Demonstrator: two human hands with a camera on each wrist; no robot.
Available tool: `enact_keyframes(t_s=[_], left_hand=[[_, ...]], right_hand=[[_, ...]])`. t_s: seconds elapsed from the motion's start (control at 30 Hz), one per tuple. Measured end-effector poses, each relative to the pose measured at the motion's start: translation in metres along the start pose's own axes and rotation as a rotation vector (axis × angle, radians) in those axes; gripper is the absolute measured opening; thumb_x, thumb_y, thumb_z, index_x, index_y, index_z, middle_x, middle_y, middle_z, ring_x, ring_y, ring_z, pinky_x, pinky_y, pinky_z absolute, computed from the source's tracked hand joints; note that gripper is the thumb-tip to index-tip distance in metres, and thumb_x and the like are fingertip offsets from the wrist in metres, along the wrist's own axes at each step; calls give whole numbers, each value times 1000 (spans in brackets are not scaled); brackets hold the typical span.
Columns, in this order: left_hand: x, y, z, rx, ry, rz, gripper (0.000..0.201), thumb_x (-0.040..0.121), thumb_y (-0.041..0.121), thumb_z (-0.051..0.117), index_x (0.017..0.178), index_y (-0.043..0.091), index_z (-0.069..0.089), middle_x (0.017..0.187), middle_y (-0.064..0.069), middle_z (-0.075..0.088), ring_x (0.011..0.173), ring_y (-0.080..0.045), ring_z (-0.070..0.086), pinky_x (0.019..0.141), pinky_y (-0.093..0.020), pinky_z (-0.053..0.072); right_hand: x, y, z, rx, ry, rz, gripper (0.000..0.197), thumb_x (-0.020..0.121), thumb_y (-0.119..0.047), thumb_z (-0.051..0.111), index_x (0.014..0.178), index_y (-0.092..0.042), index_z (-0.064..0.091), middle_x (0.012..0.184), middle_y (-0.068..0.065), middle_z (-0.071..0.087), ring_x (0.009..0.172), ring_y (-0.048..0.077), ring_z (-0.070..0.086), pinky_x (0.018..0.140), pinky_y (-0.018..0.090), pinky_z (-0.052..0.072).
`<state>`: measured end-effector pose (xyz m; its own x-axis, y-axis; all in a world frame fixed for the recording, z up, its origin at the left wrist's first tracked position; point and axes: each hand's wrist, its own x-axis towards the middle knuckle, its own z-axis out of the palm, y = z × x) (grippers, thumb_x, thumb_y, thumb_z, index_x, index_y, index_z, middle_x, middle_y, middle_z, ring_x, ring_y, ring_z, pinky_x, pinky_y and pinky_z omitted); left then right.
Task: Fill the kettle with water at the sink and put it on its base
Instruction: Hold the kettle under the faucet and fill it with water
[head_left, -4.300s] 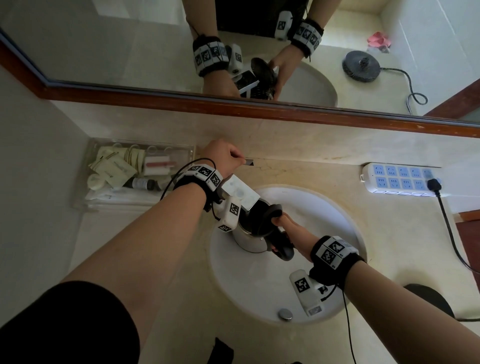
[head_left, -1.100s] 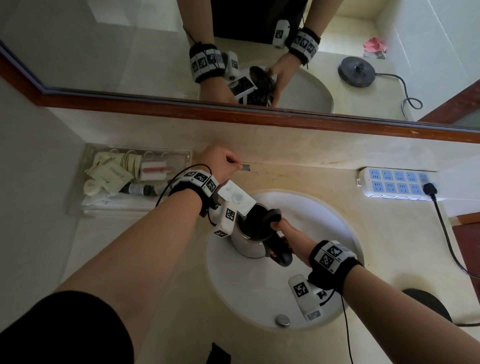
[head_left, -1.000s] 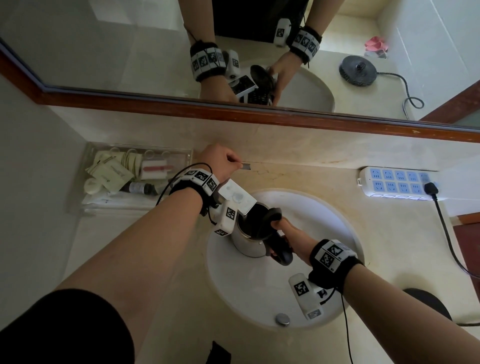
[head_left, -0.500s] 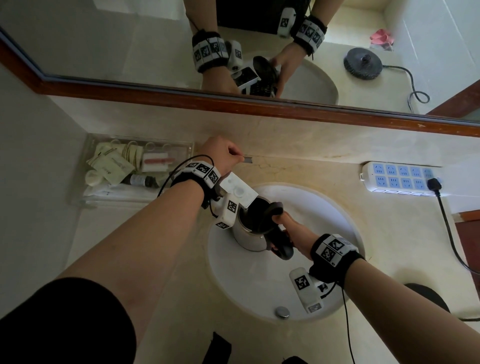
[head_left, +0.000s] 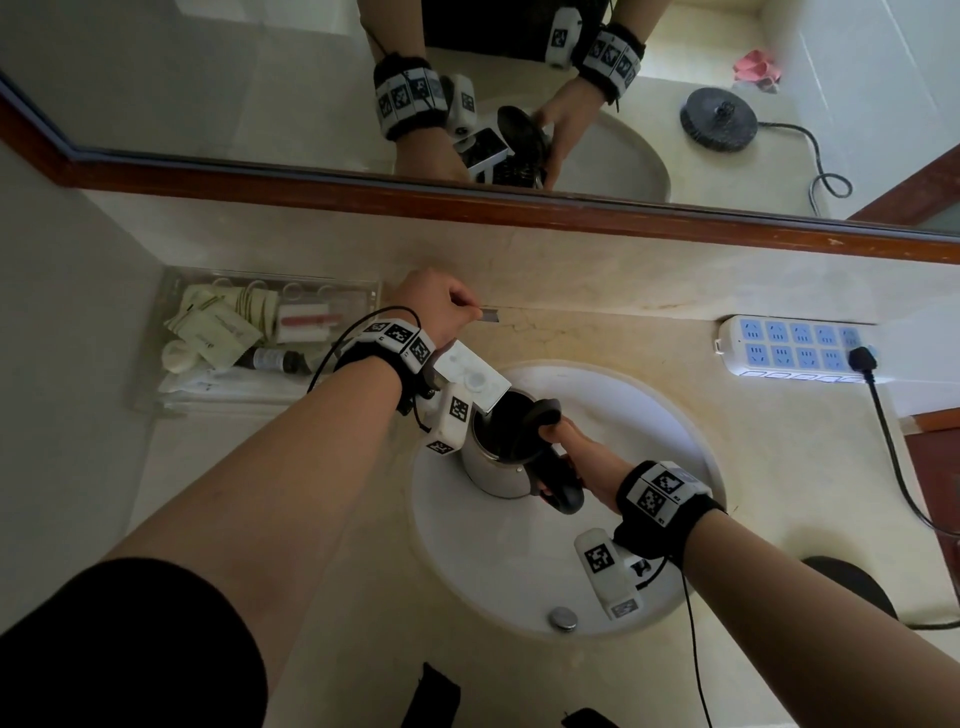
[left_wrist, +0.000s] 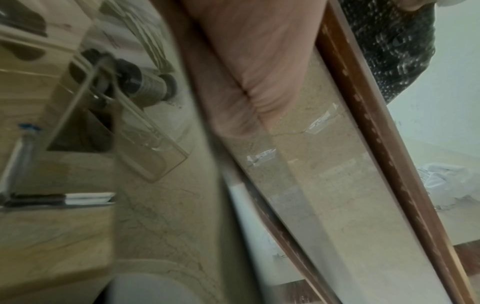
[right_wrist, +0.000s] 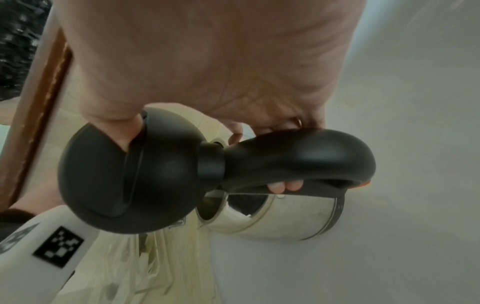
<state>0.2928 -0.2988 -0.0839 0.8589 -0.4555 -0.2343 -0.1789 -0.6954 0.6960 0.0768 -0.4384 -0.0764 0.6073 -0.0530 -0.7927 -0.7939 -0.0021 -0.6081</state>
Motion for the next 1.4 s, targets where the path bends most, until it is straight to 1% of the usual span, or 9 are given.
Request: enact_keyframes(t_s=[0.1, 0.27, 0.4, 0.57, 0.67, 0.83, 0.97, 1.27, 1.4], left_hand=[[0, -1, 0, -1, 0, 4, 7, 82, 23, 75, 88, 22, 79, 64, 21, 60, 62, 3, 57, 65, -20, 47], [1, -1, 0, 12, 3, 7, 7, 82, 25, 75, 87, 24, 79, 67, 19, 62, 67, -2, 62, 65, -19, 47], [2, -1, 1, 7, -3, 2, 7, 82, 24, 75, 88, 24, 79, 66, 20, 61, 63, 3, 58, 64, -18, 46], [2, -2, 0, 10, 0, 0, 6, 82, 25, 75, 87, 25, 79, 66, 19, 62, 64, 0, 60, 66, -21, 49], [3, -2, 1, 11, 0, 4, 6, 83, 25, 75, 87, 24, 79, 65, 20, 61, 63, 1, 59, 64, -20, 47], [3, -3, 2, 20, 6, 3, 6, 83, 27, 75, 87, 24, 79, 66, 19, 61, 65, 0, 59, 62, -19, 44], [3, -4, 3, 5, 4, 0, 5, 82, 25, 75, 85, 25, 78, 67, 19, 62, 68, -4, 62, 65, -21, 46], [4, -4, 3, -8, 6, -6, 4, 81, 26, 76, 84, 26, 78, 76, 12, 69, 75, -7, 65, 72, -24, 53], [4, -4, 2, -9, 11, -8, 5, 81, 26, 76, 85, 25, 79, 78, 10, 71, 77, -9, 66, 73, -25, 54]], right_hand=[[0, 0, 0, 1, -2, -3, 44, 100, -34, 37, 140, -16, 34, 90, 22, 63, 77, 29, 58, 62, 26, 55], [-1, -1, 0, 5, 0, 2, 45, 101, -36, 38, 142, -19, 34, 89, 17, 64, 76, 29, 59, 60, 22, 55], [-3, -2, 0, 6, 3, 2, 44, 101, -35, 38, 142, -20, 33, 86, 16, 63, 74, 28, 60, 56, 19, 55], [-4, -1, 0, -2, 4, 0, 44, 101, -35, 38, 142, -20, 34, 90, 18, 64, 78, 28, 60, 58, 19, 55], [-2, 1, 0, -3, -6, -8, 46, 100, -36, 39, 143, -20, 33, 94, 19, 64, 76, 27, 60, 64, 23, 55], [-3, 0, 0, -6, -4, -14, 43, 101, -33, 37, 142, -19, 34, 89, 17, 62, 69, 26, 58, 57, 20, 54], [-1, -1, 0, -2, -6, -3, 43, 101, -33, 38, 142, -21, 34, 91, 16, 62, 71, 26, 58, 60, 22, 54], [-1, -1, 0, -3, 2, 8, 43, 100, -34, 38, 142, -21, 33, 91, 18, 62, 70, 26, 59, 56, 19, 54], [2, 1, -1, 9, 2, 3, 44, 100, -33, 39, 142, -21, 33, 96, 21, 61, 73, 28, 59, 60, 24, 55]])
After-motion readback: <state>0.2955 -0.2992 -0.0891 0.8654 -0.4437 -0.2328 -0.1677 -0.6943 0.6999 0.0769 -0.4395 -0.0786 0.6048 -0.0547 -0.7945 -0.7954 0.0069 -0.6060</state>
